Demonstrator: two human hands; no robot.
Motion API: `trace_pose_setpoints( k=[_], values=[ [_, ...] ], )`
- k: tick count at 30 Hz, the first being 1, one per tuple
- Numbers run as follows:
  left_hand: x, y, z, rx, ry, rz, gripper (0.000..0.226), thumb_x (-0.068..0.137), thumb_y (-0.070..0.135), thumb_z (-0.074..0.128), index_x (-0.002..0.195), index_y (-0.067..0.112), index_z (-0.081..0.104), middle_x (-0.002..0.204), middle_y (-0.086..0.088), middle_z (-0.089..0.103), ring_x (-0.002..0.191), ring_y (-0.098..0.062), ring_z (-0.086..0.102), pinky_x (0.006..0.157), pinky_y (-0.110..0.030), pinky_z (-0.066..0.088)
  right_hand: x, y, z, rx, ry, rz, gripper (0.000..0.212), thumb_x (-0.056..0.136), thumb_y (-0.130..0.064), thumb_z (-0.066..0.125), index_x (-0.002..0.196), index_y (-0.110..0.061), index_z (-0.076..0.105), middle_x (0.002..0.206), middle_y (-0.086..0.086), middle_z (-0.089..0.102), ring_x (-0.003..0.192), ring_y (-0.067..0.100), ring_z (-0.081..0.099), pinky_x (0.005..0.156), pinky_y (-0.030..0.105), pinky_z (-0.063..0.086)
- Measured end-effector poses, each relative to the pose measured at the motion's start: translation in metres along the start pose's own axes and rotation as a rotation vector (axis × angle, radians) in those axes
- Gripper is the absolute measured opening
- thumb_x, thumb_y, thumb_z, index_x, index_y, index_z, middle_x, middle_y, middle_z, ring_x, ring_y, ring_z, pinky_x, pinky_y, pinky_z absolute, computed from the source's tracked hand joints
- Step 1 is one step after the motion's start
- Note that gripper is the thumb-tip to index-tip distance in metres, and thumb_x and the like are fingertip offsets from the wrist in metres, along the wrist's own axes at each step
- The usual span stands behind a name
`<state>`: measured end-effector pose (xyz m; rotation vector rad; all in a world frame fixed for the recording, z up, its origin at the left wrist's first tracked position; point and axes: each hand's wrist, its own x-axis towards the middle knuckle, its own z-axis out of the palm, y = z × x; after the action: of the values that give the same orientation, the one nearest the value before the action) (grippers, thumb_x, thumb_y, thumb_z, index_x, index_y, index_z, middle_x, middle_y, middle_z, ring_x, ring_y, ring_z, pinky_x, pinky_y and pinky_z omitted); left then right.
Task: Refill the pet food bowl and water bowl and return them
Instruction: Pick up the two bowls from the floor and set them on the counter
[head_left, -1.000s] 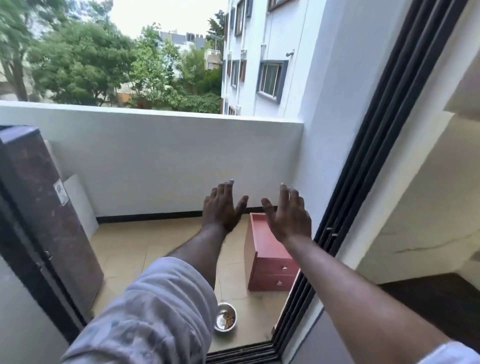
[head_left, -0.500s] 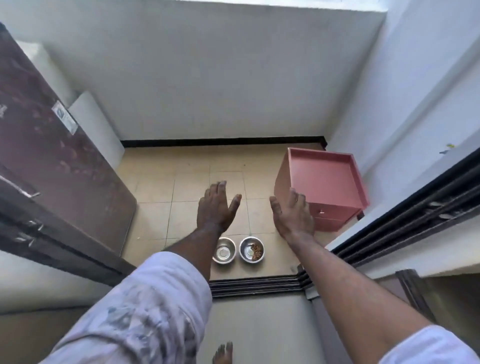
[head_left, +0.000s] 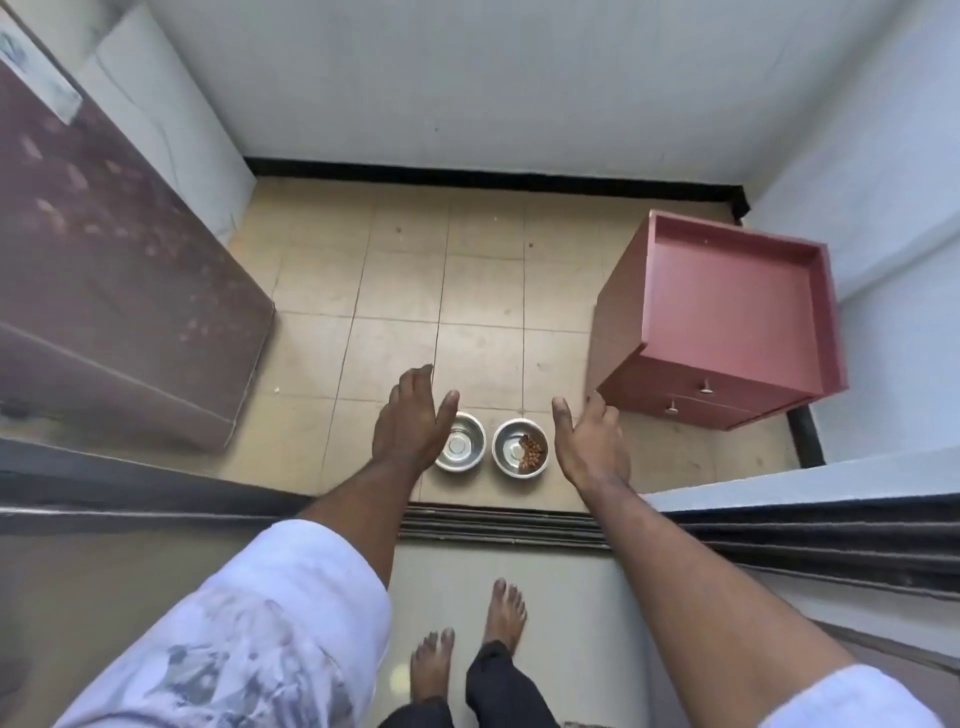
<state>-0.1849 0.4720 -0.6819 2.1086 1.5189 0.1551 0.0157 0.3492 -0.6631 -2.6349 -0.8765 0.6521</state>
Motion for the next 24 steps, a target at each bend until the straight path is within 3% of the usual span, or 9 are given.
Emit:
trace_pose_setpoints(
  k=[13, 19, 24],
  values=[
    [0.066, -0.104, 0.206, 0.01, -0.176, -0.273, 0.056, 0.099, 0.028, 0.046, 0.151, 0.01, 0.034, 0.149, -0.016, 0.045, 0.129, -0.039, 0.047, 0.099, -0.051, 0.046, 0.105, 0.092, 0.194, 0.037, -0.261, 0.214, 0.07, 0.105, -0.057, 0.035, 0.149, -0.003, 0.034, 0.149, 0.025, 0.043, 0.127, 0.046, 0.053, 0.098, 0.045, 0.044],
    [0.078, -0.162, 0.298, -0.079, -0.338, -0.464, 0.059, 0.104, 0.034, 0.042, 0.155, 0.01, 0.024, 0.157, -0.019, 0.035, 0.131, -0.045, 0.05, 0.103, -0.05, 0.043, 0.14, 0.135, 0.299, 0.105, -0.32, 0.384, 0.069, 0.103, -0.055, 0.042, 0.145, 0.0, 0.039, 0.144, 0.026, 0.05, 0.128, 0.044, 0.053, 0.101, 0.045, 0.044],
    [0.094, -0.203, 0.376, -0.161, -0.392, -0.591, 0.052, 0.104, 0.023, 0.04, 0.151, 0.004, 0.024, 0.148, -0.026, 0.044, 0.128, -0.047, 0.052, 0.102, -0.05, 0.045, 0.169, 0.169, 0.376, 0.149, -0.306, 0.515, 0.066, 0.102, -0.049, 0.048, 0.144, 0.001, 0.041, 0.144, 0.024, 0.053, 0.128, 0.043, 0.054, 0.103, 0.045, 0.047]
  ],
)
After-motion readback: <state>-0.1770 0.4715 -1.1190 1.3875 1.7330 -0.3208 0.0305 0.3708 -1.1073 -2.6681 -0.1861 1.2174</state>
